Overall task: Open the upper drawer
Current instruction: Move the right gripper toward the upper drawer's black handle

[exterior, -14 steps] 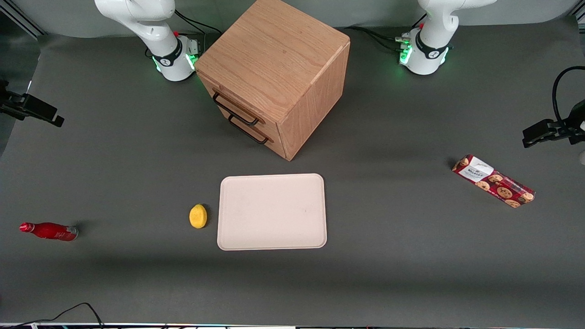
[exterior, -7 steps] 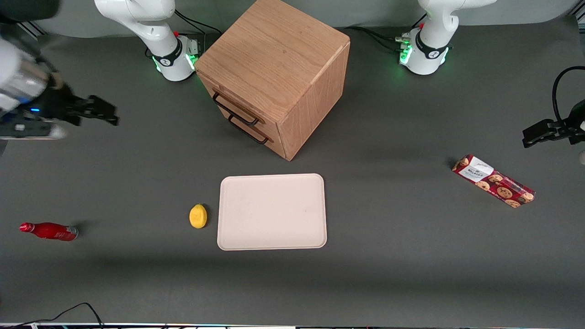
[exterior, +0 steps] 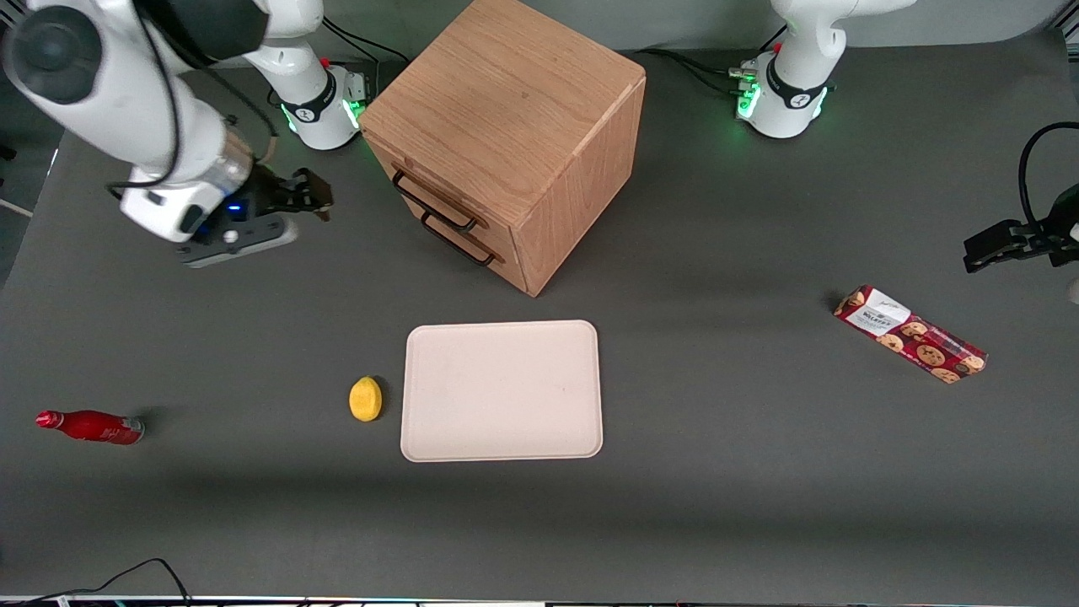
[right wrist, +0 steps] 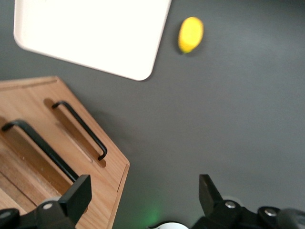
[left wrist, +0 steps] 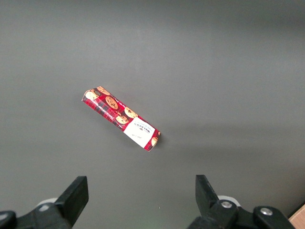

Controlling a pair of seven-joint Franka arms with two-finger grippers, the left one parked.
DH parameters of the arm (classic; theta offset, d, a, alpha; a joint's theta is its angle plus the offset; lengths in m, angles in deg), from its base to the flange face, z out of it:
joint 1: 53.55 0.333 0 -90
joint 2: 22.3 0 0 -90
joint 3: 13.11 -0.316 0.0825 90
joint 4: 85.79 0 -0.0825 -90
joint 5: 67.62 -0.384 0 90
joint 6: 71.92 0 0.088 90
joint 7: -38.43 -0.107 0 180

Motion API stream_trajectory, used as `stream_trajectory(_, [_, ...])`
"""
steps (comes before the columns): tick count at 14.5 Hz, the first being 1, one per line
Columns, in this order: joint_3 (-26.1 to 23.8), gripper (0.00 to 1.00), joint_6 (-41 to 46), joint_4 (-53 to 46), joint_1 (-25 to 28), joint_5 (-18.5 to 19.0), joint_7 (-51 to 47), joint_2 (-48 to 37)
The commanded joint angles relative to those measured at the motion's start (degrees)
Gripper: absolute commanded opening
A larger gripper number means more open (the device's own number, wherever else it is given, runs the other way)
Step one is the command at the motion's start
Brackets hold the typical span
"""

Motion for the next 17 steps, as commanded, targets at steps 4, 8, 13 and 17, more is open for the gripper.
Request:
stream_trajectory(4, [-4.2, 1.0, -6.2, 7.1, -0.4, -6.2, 9.7, -1.3])
stream_trajectory(8, [-4.6, 1.0, -8.9, 10.5, 0.0, -11.2, 14.7, -1.2])
stream_trajectory(13, [-5.5, 1.0, -13.3, 15.0, 1.5, -12.3, 18.9, -1.1])
stream_trajectory(17, [-5.9, 1.0, -16.6, 17.5, 1.5, -15.7, 23.1, -0.5])
